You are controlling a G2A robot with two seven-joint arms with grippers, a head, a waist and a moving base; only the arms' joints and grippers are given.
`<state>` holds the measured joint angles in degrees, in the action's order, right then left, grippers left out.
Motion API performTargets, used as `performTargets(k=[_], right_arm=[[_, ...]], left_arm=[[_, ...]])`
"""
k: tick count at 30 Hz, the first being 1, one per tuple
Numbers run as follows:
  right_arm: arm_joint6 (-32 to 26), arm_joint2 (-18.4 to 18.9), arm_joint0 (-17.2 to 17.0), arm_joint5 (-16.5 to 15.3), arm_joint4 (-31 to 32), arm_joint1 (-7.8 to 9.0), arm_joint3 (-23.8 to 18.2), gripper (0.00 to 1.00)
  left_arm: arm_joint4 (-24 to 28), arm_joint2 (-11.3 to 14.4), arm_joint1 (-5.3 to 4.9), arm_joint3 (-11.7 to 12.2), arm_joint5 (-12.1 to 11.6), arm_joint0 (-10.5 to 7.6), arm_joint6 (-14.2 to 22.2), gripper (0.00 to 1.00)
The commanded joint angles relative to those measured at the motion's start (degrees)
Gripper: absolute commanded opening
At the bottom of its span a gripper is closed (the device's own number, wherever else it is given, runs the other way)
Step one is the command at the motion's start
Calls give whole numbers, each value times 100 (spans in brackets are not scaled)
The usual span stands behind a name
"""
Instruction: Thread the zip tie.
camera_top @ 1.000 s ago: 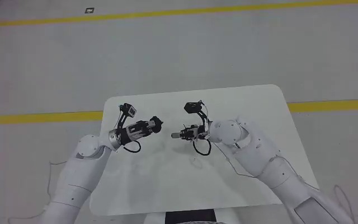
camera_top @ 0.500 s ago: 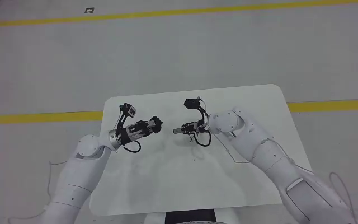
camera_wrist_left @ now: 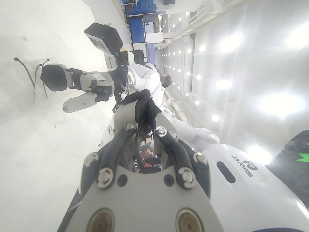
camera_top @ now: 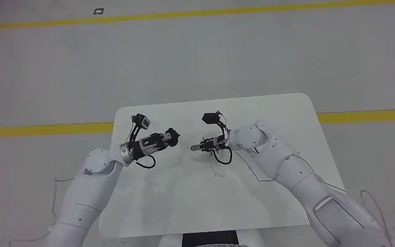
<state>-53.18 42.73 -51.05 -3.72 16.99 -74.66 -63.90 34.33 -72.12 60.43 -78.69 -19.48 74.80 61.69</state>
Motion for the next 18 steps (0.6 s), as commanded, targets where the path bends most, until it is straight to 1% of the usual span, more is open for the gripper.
performTargets(k=[1,9,11,12,13,18], right_arm=[[5,-46,33,49,146,-10,39,100],[138,-217,92,123,422,-87,130,100],[186,-231,86,113,411,-105,179,86],[215,-223,76,72,379,-110,202,71],[234,-212,68,21,366,-113,238,50],[290,-155,36,-79,350,-110,302,41]], left_arm=[[0,0,0,0,0,0,0,0],[0,0,0,0,0,0,0,0],[0,0,0,0,0,0,0,0],[0,0,0,0,0,0,0,0],[0,0,0,0,0,0,0,0],[0,0,0,0,0,0,0,0]])
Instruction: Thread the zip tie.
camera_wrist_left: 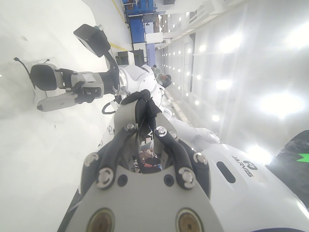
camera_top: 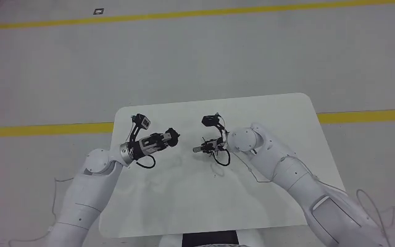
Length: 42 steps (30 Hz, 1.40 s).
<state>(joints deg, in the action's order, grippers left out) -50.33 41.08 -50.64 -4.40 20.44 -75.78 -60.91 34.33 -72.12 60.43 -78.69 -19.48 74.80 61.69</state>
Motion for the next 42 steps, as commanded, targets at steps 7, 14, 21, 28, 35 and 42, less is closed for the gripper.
performTargets(k=[7,14,21,28,35,42], right_arm=[[58,87,-41,17,85,15,-8,37],[60,129,-68,154,208,20,-45,35],[82,169,-92,216,252,14,-50,33],[101,279,-178,260,352,53,-199,30],[101,334,-343,526,659,105,-473,27],[89,451,-459,574,756,150,-651,24]], left_arm=[[0,0,0,0,0,0,0,0],[0,0,0,0,0,0,0,0],[0,0,0,0,0,0,0,0],[0,0,0,0,0,0,0,0],[0,0,0,0,0,0,0,0],[0,0,0,0,0,0,0,0]])
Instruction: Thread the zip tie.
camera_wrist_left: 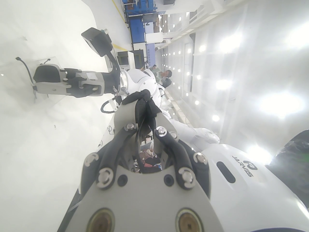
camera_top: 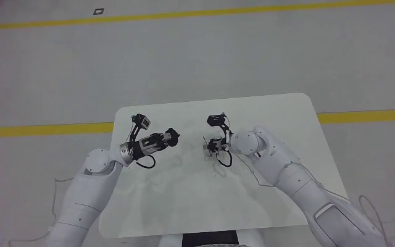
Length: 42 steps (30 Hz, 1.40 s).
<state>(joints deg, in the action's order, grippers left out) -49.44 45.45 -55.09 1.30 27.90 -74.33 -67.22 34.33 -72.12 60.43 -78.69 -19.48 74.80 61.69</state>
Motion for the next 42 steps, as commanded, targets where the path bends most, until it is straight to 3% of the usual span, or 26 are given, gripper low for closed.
performTargets(k=[1,21,42], right_arm=[[-2,33,-31,9,24,12,-52,24],[-75,60,-138,284,366,20,-272,19],[-5,-175,38,479,520,-146,-2,19]], left_arm=[[0,0,0,0,0,0,0,0],[0,0,0,0,0,0,0,0],[0,0,0,0,0,0,0,0]])
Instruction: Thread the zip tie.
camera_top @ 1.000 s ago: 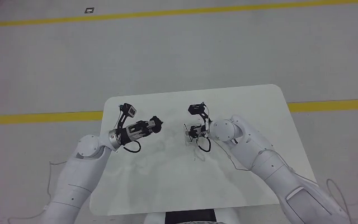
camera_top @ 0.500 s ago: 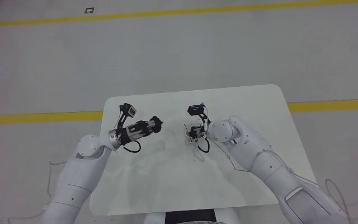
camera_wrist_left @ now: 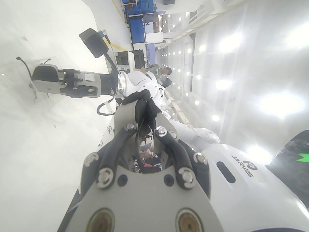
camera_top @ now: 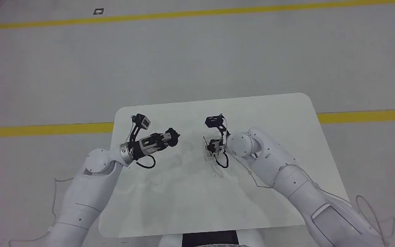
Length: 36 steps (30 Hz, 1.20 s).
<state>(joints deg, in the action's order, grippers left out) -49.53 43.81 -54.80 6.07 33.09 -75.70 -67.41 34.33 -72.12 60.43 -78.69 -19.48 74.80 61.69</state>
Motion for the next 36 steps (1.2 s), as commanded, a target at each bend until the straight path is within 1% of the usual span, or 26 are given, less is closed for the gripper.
performTargets(k=[1,5,6,8,9,13,16,19,23,25,29,32,36], right_arm=[[6,-23,18,5,2,-18,34,19],[13,-72,68,21,7,-60,130,18],[10,-82,82,24,7,-70,155,16],[22,-93,108,44,2,-91,201,4],[36,-95,114,63,3,-98,212,0],[86,-53,96,95,3,-105,180,0],[84,42,22,80,1,-76,63,0],[78,201,-112,14,-34,-20,-147,0],[107,537,-398,-104,-131,95,-573,0],[164,796,-626,-231,-246,175,-909,0],[362,1306,-1165,-367,-473,319,-1603,0],[609,1646,-1583,-387,-673,396,-2061,0],[643,1678,-1627,-387,-712,401,-2103,0]], left_arm=[[0,0,0,0,0,0,0,0],[0,0,0,0,0,0,0,0],[0,0,0,0,0,0,0,0],[0,0,0,0,0,0,0,0],[0,0,0,0,0,0,0,0],[0,0,0,0,0,0,0,0],[0,0,0,0,0,0,0,0],[0,0,0,0,0,0,0,0],[0,0,0,0,0,0,0,0],[0,0,0,0,0,0,0,0],[0,0,0,0,0,0,0,0],[0,0,0,0,0,0,0,0],[0,0,0,0,0,0,0,0]])
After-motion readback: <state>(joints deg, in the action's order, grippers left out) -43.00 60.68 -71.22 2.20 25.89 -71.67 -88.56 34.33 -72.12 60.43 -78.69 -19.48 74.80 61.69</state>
